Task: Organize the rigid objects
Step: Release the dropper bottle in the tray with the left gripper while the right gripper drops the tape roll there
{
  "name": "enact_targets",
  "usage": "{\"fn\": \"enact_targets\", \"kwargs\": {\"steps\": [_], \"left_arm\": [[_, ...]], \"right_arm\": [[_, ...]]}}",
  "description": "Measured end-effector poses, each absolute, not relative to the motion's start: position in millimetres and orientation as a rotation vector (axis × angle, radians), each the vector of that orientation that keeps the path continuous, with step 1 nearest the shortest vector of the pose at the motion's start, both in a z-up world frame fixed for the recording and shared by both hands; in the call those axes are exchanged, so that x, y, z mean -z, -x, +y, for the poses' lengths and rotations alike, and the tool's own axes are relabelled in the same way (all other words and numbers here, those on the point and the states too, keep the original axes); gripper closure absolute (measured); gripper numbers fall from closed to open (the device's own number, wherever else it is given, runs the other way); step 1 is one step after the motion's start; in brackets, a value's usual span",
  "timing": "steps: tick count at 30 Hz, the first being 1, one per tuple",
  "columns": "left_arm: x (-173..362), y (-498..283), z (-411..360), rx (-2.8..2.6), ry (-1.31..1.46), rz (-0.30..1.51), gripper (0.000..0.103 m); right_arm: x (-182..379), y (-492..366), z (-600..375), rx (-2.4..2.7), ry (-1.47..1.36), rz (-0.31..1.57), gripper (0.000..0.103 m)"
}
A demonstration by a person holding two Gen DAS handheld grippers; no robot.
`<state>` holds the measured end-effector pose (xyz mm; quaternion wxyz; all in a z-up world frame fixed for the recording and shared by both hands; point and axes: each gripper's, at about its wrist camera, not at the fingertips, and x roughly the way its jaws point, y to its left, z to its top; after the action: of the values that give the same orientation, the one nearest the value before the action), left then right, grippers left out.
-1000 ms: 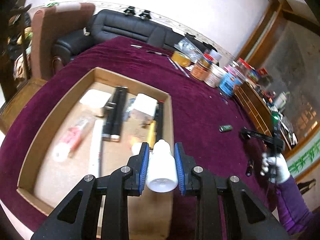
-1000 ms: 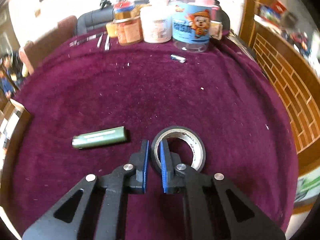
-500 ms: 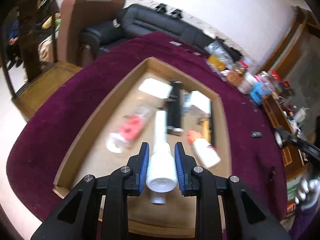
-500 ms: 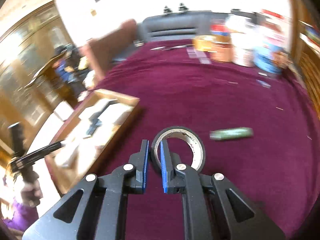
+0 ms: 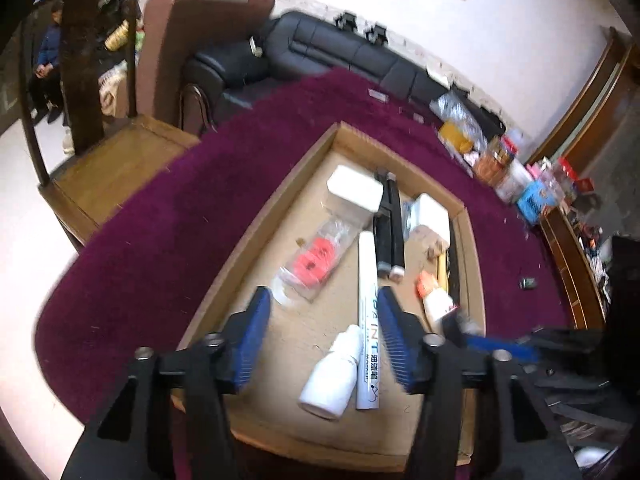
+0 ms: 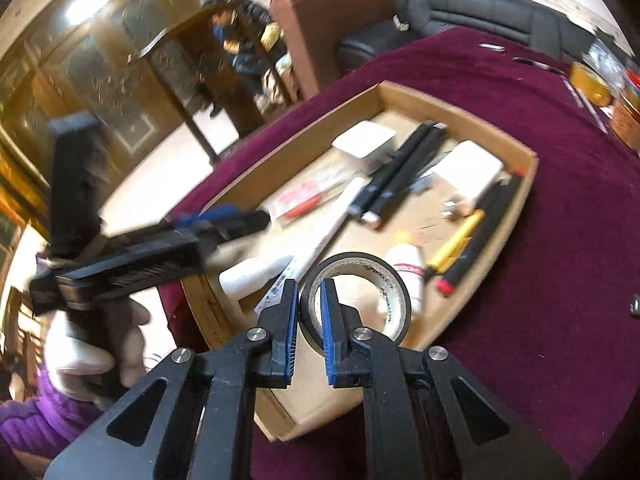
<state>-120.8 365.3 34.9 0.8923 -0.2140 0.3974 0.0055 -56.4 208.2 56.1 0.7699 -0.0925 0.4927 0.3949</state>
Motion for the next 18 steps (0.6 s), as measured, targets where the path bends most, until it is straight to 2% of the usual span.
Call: {"fn": "enact_targets", "kwargs": {"steps": [6,14,16,18], "left_arm": [[-44,134,377,-0.037,0.465,0.772,0.039],[-46,134,377,-0.032,0.493,0.772,0.038],[-50,137,373,-0.022,0.484,0.762,0.038],[-56,140,367,-0.002,0.469,0.746,0.038]], "right_arm": [[-36,63,225,-0.794,0.347,1.064,0.093],[-62,75,207,-0.801,0.309,1.001,0.093],[-70,72,191,-0.783,0.264,0.984,0.090],[-77,66,164,-0.737,0.205,0.978,0.084]]}}
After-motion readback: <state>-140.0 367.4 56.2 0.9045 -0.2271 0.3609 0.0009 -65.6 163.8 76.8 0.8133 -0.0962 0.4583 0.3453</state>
